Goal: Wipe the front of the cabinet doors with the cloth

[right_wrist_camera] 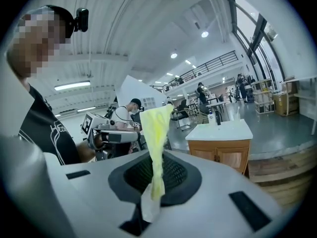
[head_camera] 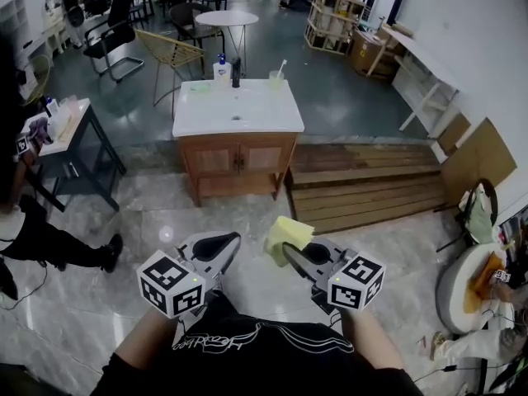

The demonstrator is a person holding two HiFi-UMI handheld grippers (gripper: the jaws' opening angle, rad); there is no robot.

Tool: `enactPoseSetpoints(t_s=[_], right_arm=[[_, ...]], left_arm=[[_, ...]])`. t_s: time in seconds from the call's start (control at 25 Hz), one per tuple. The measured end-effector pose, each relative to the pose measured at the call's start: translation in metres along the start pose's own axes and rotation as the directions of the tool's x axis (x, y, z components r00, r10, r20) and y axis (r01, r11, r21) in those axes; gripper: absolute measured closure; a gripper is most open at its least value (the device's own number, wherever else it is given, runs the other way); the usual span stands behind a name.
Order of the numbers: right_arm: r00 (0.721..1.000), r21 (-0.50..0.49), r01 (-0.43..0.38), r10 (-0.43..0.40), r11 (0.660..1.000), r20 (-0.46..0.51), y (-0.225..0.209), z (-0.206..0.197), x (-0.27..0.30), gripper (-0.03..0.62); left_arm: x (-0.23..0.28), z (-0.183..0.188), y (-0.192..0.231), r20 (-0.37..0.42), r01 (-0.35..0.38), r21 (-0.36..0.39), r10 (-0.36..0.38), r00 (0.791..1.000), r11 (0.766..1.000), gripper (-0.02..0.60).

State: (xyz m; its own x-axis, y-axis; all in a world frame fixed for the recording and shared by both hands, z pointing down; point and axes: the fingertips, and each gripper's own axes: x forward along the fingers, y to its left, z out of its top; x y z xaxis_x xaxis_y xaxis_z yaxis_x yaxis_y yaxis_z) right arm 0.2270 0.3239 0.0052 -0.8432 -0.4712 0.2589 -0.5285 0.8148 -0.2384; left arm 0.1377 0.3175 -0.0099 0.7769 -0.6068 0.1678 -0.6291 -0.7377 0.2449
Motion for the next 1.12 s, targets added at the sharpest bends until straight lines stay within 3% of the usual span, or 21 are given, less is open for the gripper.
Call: enactPoseSetpoints(t_s=[0.28, 0.84, 1.12], right_arm=[[1.0, -0.021, -0.019, 0.019, 1.0, 0.006, 0.014, -0.011, 0.0, 0.553], [0.998, -0.027, 0.012, -0.011, 1.0, 0.06, 0.013, -0.004, -0.021, 0.553], [0.994, 0.031, -0.019, 0.016, 0.999, 0.106, 0.016, 0.0, -0.031, 0.553]], left_arm=[[-0.006, -0.013, -0.016, -0.007, 0.005, 0.021, -0.005, 1.0, 1.0, 0.575], [0.0, 0.004, -0.034, -0.003, 0.014, 0.071, -0.014, 1.0, 0.997, 0.575], [0.002, 0.008, -0.044, -0.002, 0.024, 0.089, -0.024, 1.0, 0.996, 0.575]])
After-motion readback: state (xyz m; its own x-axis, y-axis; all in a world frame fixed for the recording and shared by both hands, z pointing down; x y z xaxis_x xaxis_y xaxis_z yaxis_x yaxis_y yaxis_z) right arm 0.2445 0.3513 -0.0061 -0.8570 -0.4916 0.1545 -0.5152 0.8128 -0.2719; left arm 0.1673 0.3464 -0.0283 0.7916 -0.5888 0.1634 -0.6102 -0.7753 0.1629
